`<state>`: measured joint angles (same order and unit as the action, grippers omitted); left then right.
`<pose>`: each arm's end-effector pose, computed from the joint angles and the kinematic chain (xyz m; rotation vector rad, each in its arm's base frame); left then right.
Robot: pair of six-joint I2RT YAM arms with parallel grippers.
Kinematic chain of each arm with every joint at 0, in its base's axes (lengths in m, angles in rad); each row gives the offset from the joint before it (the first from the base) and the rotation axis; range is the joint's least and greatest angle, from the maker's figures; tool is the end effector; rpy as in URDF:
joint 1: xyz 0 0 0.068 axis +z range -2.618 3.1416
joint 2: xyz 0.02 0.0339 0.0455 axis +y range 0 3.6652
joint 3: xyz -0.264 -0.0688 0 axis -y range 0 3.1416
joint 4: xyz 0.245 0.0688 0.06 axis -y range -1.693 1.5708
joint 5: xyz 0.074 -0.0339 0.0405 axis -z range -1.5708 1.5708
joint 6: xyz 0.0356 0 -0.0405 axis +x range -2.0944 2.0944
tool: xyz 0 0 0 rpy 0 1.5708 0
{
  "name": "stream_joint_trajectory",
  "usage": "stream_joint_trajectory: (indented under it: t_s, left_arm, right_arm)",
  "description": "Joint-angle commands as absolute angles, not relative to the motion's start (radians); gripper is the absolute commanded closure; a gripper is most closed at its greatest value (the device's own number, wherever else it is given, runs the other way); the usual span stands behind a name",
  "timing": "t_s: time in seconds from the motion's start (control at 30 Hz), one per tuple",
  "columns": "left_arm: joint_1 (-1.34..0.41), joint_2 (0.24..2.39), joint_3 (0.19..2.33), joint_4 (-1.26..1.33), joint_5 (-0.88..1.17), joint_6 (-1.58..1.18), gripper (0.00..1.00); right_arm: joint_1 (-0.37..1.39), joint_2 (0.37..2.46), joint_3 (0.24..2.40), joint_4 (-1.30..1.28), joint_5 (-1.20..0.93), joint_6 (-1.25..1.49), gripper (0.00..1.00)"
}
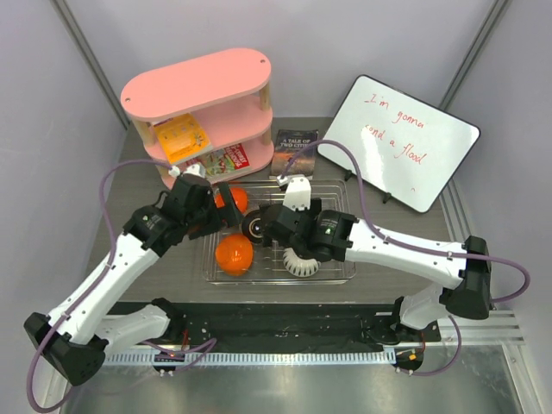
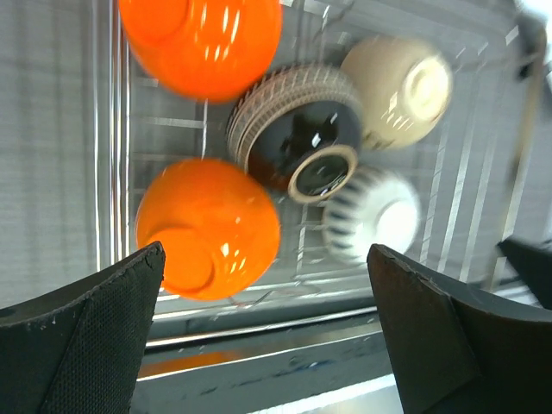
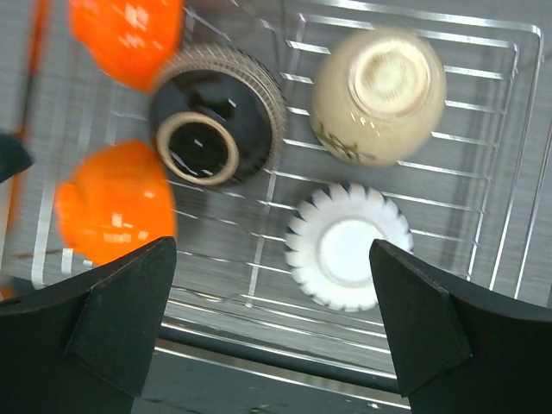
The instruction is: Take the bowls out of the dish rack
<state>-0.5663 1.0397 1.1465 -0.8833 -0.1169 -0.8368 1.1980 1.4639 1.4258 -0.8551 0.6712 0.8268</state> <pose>0.1723 -0.1046 0.3503 -0.3833 2.3782 -0.5443 0.1309 0.2739 0.3472 -0.1416 2.2345 0.2535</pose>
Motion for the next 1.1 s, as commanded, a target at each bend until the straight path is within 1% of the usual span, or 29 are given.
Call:
stream_joint_trajectory:
  t_s: [0.0,0.17,0.3,0.43,0.57,0.7,0.73,0.83,0.97,1.07]
  left_arm:
    - [-0.63,1.017,1.058,-0.779,-0.175,-0.851,0.0]
    - [-0.672,1.12,1.082,-0.83,-0.23,-0.821,0.0]
    - [-0.69,1.143,1.06,-0.808,-0.233,-0.819,0.0]
    - [-0.699,1.154,1.023,-0.815,-0.279,-0.815,0.0]
    - [-0.704,1.173,1.019,-0.836,-0.31,-0.81,0.0]
    - [-0.776,1.257,1.109,-0.923,-0.4,-0.819,0.0]
    - [-0.819,1.281,1.161,-0.952,-0.429,-0.822,0.0]
    - [-0.892,1.374,1.225,-1.049,-0.532,-0.842,0.0]
    - [-0.905,1.43,1.242,-1.077,-0.54,-0.857,0.0]
    - [-0.916,1.454,1.267,-1.156,-0.572,-0.9,0.0]
  right_arm:
    - [1.198,1.397,1.341,-0.738,0.666,0.851,0.0]
    - [1.197,1.411,1.321,-0.729,0.655,0.83,0.0]
    - [1.172,1.379,1.263,-0.7,0.646,0.83,0.0]
    - [1.154,1.351,1.201,-0.657,0.62,0.833,0.0]
    - [1.152,1.307,1.106,-0.552,0.583,0.836,0.0]
    - [1.134,1.246,1.059,-0.523,0.592,0.842,0.0]
    - [1.125,1.233,1.046,-0.505,0.578,0.844,0.0]
    - [1.094,1.207,0.991,-0.439,0.5,0.844,0.0]
    - [1.094,1.183,0.942,-0.4,0.492,0.839,0.0]
    - [1.086,1.143,0.927,-0.402,0.505,0.838,0.0]
